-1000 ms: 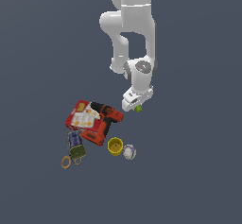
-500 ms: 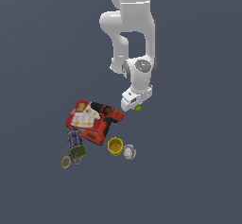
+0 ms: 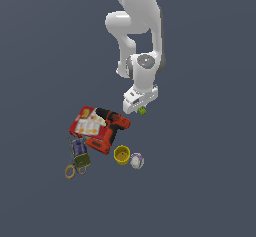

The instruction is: Pick up a designated object from a clutter of objects.

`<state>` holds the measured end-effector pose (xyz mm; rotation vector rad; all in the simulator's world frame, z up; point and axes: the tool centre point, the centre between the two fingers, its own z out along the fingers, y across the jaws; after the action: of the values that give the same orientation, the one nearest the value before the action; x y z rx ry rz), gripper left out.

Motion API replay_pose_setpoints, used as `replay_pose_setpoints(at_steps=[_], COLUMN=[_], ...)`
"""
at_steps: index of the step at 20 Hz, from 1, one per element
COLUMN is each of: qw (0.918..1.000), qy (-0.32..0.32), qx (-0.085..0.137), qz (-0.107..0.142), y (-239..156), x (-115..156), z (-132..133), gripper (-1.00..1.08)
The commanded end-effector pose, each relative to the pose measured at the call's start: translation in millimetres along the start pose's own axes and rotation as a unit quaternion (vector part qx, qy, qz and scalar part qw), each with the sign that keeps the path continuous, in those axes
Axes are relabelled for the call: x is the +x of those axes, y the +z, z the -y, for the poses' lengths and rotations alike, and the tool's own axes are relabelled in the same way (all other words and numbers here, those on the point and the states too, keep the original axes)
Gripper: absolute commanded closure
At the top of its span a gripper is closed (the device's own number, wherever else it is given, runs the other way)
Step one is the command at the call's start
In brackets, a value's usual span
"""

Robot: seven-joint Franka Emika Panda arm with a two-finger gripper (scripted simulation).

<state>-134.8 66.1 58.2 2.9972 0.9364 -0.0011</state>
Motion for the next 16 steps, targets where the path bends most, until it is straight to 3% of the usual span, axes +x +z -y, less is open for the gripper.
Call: replay_pose_setpoints(at_steps=[1,16], qw=[1.0,1.0], qy=[0.0,-0.001], qx=[0.0,0.003], qz=[0.0,-0.002], y=[-15,-130], x=[-4,-31], z=[-9,-77], gripper=[1.08,1.08])
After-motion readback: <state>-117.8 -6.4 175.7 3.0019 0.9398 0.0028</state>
